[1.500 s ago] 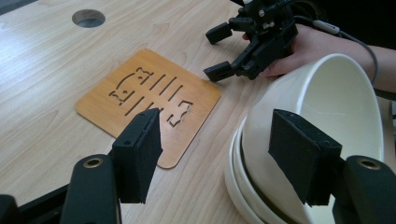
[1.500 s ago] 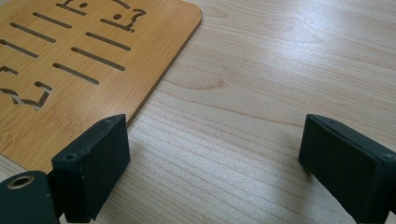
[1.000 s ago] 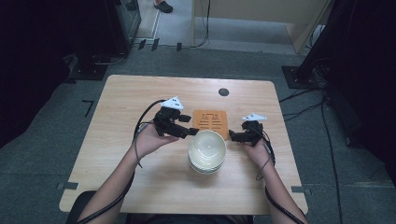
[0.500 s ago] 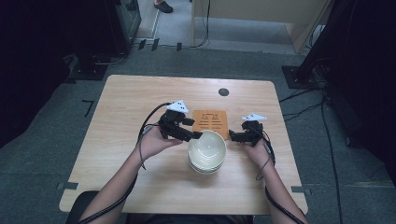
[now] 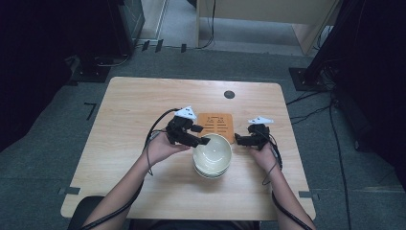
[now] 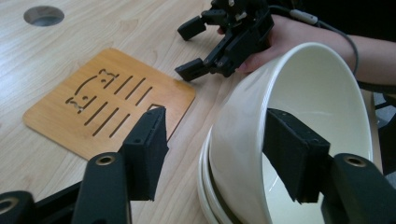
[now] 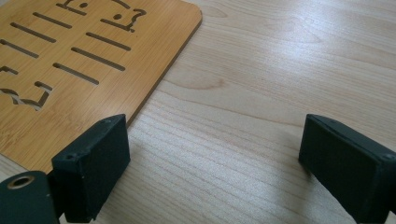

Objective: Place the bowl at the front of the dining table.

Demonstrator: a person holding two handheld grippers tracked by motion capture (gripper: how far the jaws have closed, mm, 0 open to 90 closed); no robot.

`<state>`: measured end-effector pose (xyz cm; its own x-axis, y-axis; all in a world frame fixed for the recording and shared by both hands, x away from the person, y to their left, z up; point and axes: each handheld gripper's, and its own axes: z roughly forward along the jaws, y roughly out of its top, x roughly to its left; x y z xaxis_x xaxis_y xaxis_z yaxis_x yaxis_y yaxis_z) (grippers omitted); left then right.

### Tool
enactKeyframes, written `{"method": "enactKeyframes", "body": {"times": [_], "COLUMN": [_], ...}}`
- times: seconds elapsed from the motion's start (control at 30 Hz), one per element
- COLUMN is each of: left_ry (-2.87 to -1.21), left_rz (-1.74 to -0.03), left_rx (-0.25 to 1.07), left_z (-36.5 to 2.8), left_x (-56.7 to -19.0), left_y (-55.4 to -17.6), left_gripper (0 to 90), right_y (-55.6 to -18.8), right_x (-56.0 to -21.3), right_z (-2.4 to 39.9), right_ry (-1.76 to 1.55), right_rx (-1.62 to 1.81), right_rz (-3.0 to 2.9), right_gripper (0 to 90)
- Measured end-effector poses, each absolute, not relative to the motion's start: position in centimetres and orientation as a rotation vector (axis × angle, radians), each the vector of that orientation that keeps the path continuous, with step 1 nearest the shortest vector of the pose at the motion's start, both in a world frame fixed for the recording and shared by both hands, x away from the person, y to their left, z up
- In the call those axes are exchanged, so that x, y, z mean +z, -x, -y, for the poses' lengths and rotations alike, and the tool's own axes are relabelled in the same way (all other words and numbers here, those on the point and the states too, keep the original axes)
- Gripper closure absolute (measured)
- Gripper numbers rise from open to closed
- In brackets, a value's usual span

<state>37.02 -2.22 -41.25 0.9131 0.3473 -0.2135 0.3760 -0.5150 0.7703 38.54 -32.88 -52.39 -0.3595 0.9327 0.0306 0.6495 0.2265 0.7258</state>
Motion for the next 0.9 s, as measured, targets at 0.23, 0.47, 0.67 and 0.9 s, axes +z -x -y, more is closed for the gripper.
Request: {"method": "enactKeyframes", "body": {"times": [0.23, 0.47, 0.67, 0.9], "left_ry": [-2.181, -2.185, -2.186, -2.196], "left_rz": [-0.518, -0.54, -0.534, -0.53], "left_rx": [-0.023, -0.04, -0.034, -0.017], "left_z": [2.8, 3.2, 3.5, 3.9], "left_x": [-41.7, -42.4, -42.7, -43.1], "left_y": [-36.8, -36.9, -36.9, -36.8], "left_gripper": [40.1, 34.0, 31.9, 41.3], "right_y": [-38.5, -38.5, -38.5, -38.5], "right_x": [-52.4, -52.4, -52.4, -52.4], "right_z": [32.9, 32.9, 32.9, 32.9], "right_ry": [-1.457, -1.457, -1.457, -1.456], "right_rx": [0.927, 0.927, 0.927, 0.927], "right_rz": [-2.094, -2.094, -2.094, -2.095], "right_gripper": [8.0, 8.1, 8.1, 8.1]}}
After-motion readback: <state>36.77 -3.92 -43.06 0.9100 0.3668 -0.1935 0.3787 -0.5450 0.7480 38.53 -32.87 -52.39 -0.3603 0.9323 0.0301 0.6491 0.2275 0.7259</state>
